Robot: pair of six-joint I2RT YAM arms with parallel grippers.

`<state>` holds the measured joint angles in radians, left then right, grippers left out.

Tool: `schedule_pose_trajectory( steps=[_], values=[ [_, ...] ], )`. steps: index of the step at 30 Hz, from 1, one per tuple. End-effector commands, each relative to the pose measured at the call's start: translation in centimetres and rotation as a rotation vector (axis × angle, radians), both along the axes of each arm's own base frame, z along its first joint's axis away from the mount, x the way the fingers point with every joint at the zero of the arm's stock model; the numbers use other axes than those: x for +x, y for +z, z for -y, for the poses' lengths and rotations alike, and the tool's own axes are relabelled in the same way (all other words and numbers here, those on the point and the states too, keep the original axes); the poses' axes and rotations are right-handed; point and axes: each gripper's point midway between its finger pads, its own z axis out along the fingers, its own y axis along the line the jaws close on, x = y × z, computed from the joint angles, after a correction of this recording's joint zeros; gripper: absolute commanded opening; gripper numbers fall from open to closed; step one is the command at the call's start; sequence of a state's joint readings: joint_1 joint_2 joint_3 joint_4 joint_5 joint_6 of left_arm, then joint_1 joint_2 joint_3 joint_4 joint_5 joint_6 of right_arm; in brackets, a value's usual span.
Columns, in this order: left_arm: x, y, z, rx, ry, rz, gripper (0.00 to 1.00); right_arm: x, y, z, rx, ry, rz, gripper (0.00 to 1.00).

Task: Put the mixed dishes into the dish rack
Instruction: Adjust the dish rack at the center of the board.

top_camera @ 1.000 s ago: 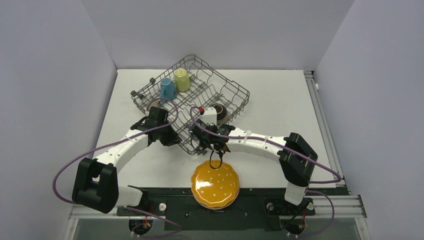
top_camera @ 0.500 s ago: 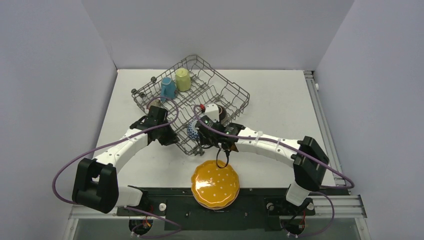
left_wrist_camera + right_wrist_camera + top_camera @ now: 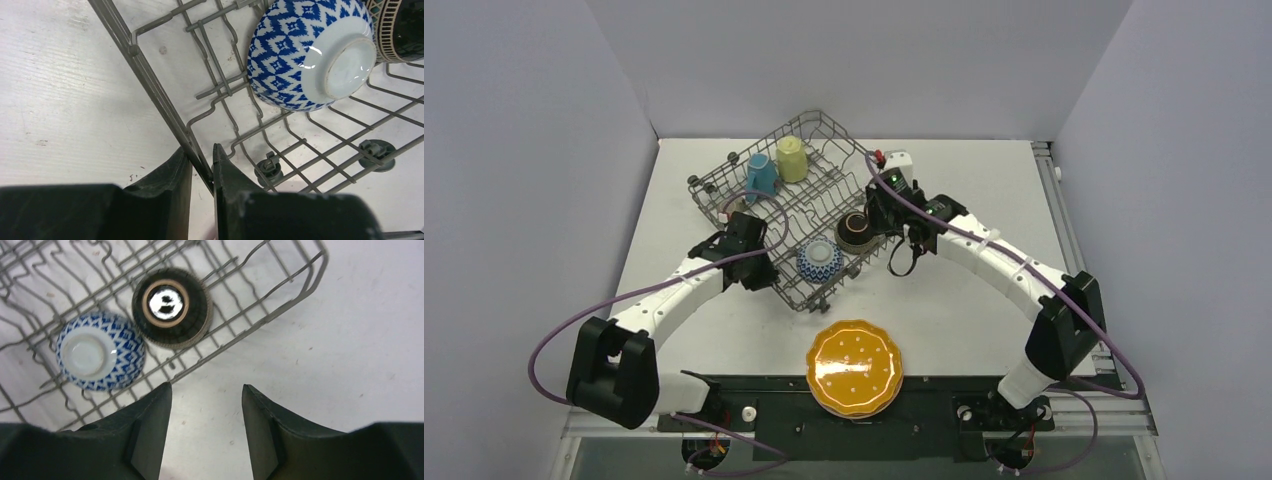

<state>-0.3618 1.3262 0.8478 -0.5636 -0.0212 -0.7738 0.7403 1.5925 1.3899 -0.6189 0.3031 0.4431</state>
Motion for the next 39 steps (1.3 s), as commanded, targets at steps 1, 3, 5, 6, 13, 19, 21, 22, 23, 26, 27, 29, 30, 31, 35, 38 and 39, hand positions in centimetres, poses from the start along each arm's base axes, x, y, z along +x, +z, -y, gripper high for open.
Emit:
schedule_pose_trajectory(
  steps=[1,3,5,6,13,19,21,22,23,26,27,29,30,31,35,38,39],
  values=[
    [-2.6,0.5,0.9,0.119,-0.215,-0.021,0.0,3.1,1.1,2.6,-0.056,-0.001,-0.002,0.5],
    [-3.0,0.5,1.0,0.148,-0.228,-0.022,0.0,4.5,1.1,3.7,-0.068,-0.02,-0.008,0.51],
    [-3.4,0.4,1.1,0.161,-0.239,-0.02,0.0,5.8,0.9,4.7,-0.088,-0.03,-0.018,0.51],
    [-3.6,0.5,1.3,0.159,-0.247,-0.017,0.0,6.7,1.4,5.4,-0.087,-0.046,-0.007,0.52],
    [-4.7,0.6,1.6,0.146,-0.266,-0.008,0.0,11.7,0.6,7.4,-0.067,-0.08,-0.034,0.55],
    [-5.1,0.9,1.4,0.143,-0.273,0.0,0.0,14.6,-0.9,7.3,-0.051,-0.072,-0.065,0.55],
    [-5.2,0.9,1.4,0.143,-0.275,-0.001,0.0,15.2,-1.8,7.4,-0.054,-0.071,-0.079,0.55],
    [-5.3,0.8,1.4,0.142,-0.276,-0.003,0.0,15.4,-2.5,7.4,-0.058,-0.07,-0.091,0.55],
    [-5.3,0.8,1.4,0.141,-0.278,-0.002,0.0,15.7,-2.6,7.4,-0.057,-0.071,-0.091,0.55],
    [-5.3,0.8,1.5,0.142,-0.282,-0.006,0.0,16.1,-3.9,7.4,-0.067,-0.066,-0.115,0.55],
    [-5.3,0.8,1.5,0.143,-0.284,-0.006,0.0,16.1,-4.2,7.5,-0.07,-0.067,-0.122,0.55],
    [-5.2,0.8,1.5,0.146,-0.284,-0.007,0.0,16.2,-5.0,7.7,-0.072,-0.069,-0.136,0.54],
    [-5.2,0.9,1.6,0.145,-0.285,-0.005,0.0,16.2,-5.6,7.9,-0.072,-0.069,-0.149,0.53],
    [-5.2,0.9,1.6,0.145,-0.286,-0.004,0.0,16.2,-5.8,7.9,-0.071,-0.068,-0.155,0.52],
    [-5.1,0.8,1.6,0.145,-0.285,-0.005,0.0,16.0,-7.4,8.1,-0.071,-0.061,-0.191,0.47],
    [-5.0,0.8,1.7,0.144,-0.286,-0.009,0.0,15.5,-8.4,7.8,-0.057,-0.045,-0.216,0.43],
    [-4.9,0.8,1.8,0.143,-0.286,-0.008,0.0,15.3,-8.8,7.8,-0.058,-0.044,-0.225,0.39]
  ],
)
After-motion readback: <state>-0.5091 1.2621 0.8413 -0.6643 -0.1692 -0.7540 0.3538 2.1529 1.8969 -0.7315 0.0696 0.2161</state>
